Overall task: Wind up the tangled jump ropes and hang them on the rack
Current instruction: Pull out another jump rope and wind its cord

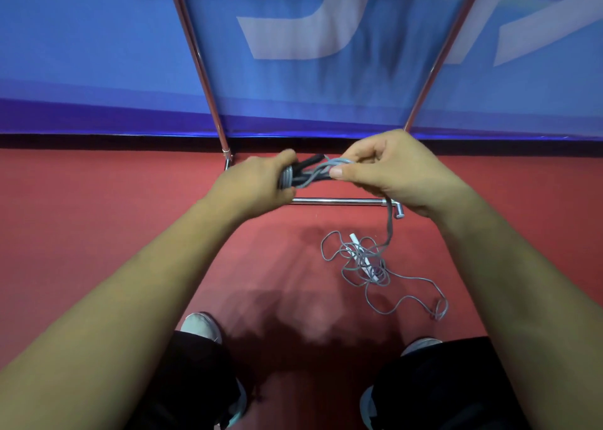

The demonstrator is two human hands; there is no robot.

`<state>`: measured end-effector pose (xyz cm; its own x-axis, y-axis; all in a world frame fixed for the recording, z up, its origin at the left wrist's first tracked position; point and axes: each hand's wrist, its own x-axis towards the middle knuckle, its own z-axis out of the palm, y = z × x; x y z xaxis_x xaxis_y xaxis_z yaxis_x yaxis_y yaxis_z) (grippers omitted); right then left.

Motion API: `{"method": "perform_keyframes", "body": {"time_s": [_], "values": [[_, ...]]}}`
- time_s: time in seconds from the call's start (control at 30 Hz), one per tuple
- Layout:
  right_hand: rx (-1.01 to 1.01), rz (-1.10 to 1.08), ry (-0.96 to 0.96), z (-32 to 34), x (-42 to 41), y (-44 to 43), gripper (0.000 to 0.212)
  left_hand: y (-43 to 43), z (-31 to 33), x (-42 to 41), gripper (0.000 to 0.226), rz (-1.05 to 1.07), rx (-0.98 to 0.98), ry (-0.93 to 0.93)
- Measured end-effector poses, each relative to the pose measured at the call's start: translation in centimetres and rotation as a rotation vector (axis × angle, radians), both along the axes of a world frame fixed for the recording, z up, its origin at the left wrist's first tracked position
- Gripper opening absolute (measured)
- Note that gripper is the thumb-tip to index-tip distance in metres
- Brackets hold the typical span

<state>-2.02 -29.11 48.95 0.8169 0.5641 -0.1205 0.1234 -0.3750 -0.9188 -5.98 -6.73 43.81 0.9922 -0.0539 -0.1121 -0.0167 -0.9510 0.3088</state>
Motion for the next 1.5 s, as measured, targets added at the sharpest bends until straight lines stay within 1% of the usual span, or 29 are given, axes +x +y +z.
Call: {"method": "perform_keyframes", "body": {"time_s": [0.07,0.13,0.17,0.23,0.3,0.37,0.43,0.53,0.57,0.63,0.77,0.83,0.9,0.97,1.03,1.17,1.27,1.4,1.5], "values": [[-0.058,-0.006,-0.104,0.3,0.2,-0.1,0.008,-1.2,0.0,-0.5,0.05,-0.053,0.029,0.074],[-0.102,-0.03,-0.193,0.2,0.3,-0.2,0.006,-2.4,-0.1,-0.8,0.059,-0.092,0.078,0.089],[-0.112,-0.055,-0.225,0.1,0.3,-0.2,0.006,-2.9,-0.1,-0.9,0.057,-0.124,0.091,0.072],[-0.111,-0.11,-0.272,-0.2,0.6,-0.5,0.009,-3.3,-0.2,-1.0,0.044,-0.208,0.044,0.017],[-0.065,-0.175,-0.275,-0.5,1.3,-1.0,0.014,-3.0,-0.1,-1.1,0.028,-0.291,-0.077,0.003],[0.009,-0.233,-0.228,-1.0,2.1,-1.7,0.021,-2.6,0.1,-1.3,0.023,-0.36,-0.237,0.044],[0.036,-0.23,-0.182,-1.5,2.6,-2.3,0.02,-2.5,0.7,-1.5,0.022,-0.375,-0.453,0.099],[-0.046,-0.155,-0.134,-2.5,3.0,-2.5,0.008,-2.6,1.2,-1.9,0.026,-0.288,-0.823,0.195],[-0.074,-0.125,-0.103,-2.9,3.0,-2.5,0.012,-2.7,1.2,-2.0,0.031,-0.248,-0.912,0.206],[-0.086,-0.064,-0.027,-3.4,2.8,-2.3,0.018,-2.8,1.2,-1.9,0.039,-0.166,-1.032,0.186],[-0.019,0.013,0.165,-3.9,2.4,-1.7,0.027,-3.2,1.8,-1.7,0.045,-0.075,-1.19,0.092],[0.0,0.046,0.208,-4.1,2.2,-1.5,0.032,-3.0,2.3,-1.5,0.035,-0.039,-1.187,0.06],[-0.012,0.051,0.185,-4.1,2.1,-1.5,0.033,-2.5,2.5,-1.3,0.021,-0.002,-1.171,0.056],[-0.035,0.046,0.145,-3.8,2.0,-1.5,0.021,-1.9,2.7,-1.1,0.015,0.032,-1.154,0.057],[-0.069,0.058,0.136,-3.7,2.0,-1.6,0.01,-1.5,2.6,-0.8,0.015,0.072,-1.12,0.049],[-0.16,0.072,0.108,-4.1,2.0,-1.7,0.013,-1.2,2.5,-0.5,0.012,0.162,-1.094,0.015],[-0.152,0.043,0.09,-4.1,2.0,-1.9,0.011,-0.8,2.4,-0.2,0.014,0.209,-1.075,0.002],[-0.157,0.005,0.026,-3.7,2.2,-2.2,0.008,0.1,2.2,-0.1,0.018,0.25,-0.952,-0.083],[-0.185,0.015,-0.008,-3.3,2.1,-2.3,0.009,0.3,2.3,0.0,0.021,0.244,-0.921,-0.129]]}}
